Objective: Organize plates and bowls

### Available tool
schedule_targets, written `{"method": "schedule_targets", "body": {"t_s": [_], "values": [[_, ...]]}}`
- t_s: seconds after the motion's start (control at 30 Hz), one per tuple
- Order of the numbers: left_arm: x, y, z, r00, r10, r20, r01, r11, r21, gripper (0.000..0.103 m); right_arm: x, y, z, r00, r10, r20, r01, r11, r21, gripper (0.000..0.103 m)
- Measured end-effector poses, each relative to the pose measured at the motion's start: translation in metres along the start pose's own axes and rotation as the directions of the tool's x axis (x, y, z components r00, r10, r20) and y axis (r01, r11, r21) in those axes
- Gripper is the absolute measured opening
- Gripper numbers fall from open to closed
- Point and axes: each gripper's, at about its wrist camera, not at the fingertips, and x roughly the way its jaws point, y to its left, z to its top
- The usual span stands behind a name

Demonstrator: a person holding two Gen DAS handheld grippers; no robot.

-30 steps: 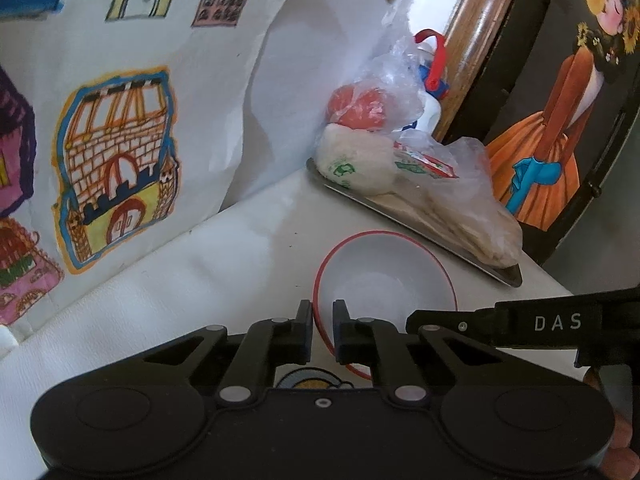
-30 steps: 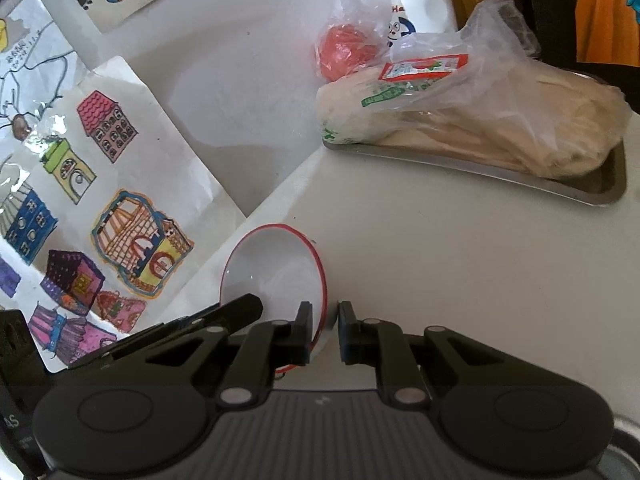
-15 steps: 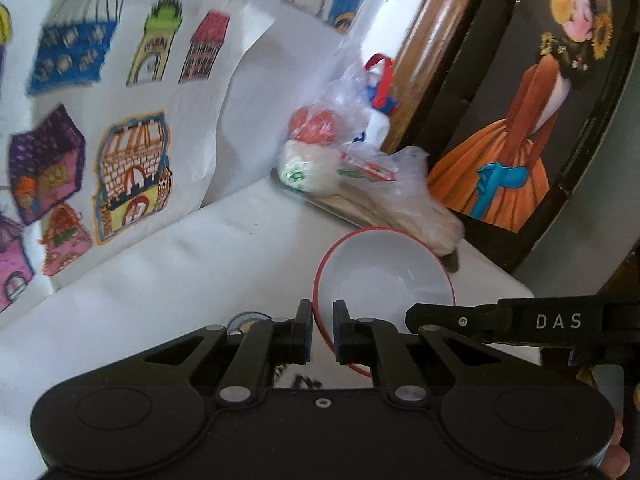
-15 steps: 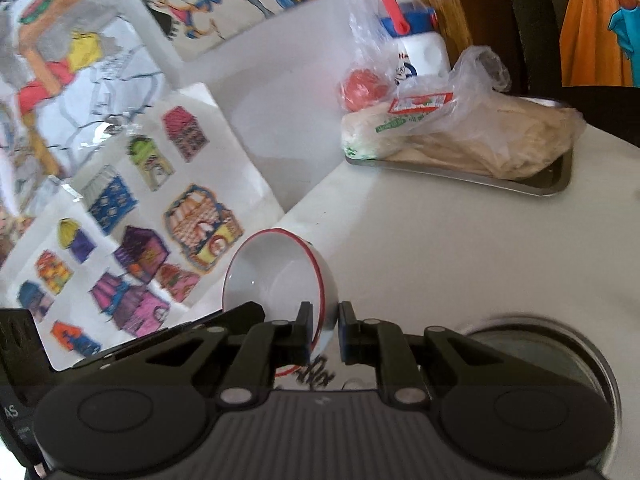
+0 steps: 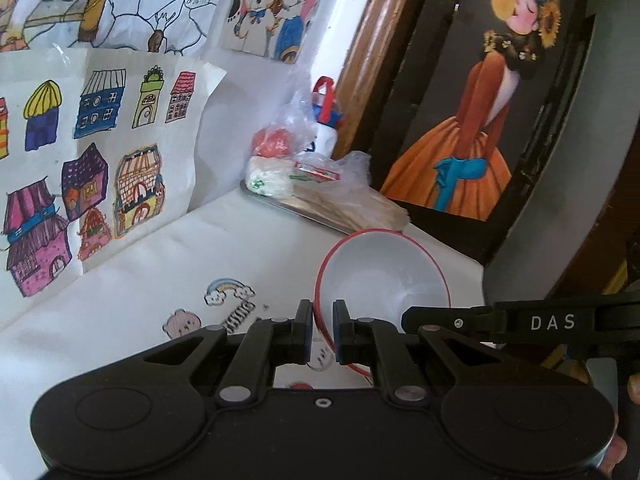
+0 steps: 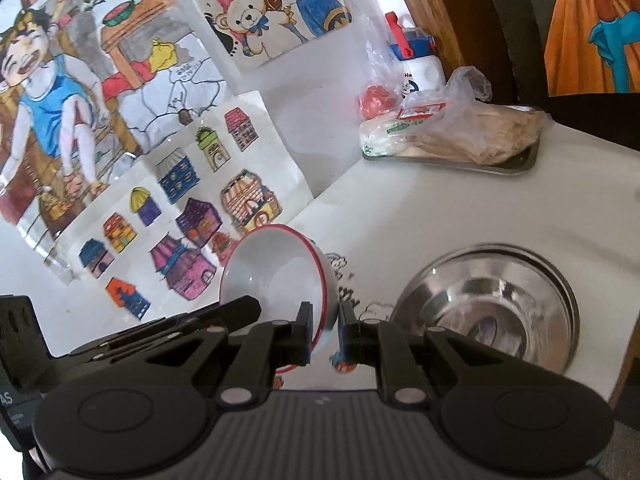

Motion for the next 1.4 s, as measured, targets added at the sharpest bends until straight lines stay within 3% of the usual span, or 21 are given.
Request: {"method": "schedule_targets", "body": {"t_s": [0.73, 1.4], "values": [[-0.032, -0.003, -0.042, 0.998, -0.025, -0.062, 0.024, 1.0, -0.007, 0.01, -0.022, -0.006, -0.041, 0.995, 0.025, -0.099, -0.023, 0.999, 0.029, 0.016], [-0.015, -0.003, -0.067, 0.975, 0.008, -0.223, -0.003, 1.0, 0.025, 0.01, -0.004, -0.023, -0.056, 0.964, 0.031, -0.265, 0.001, 0.993, 0.121, 0.017]]}}
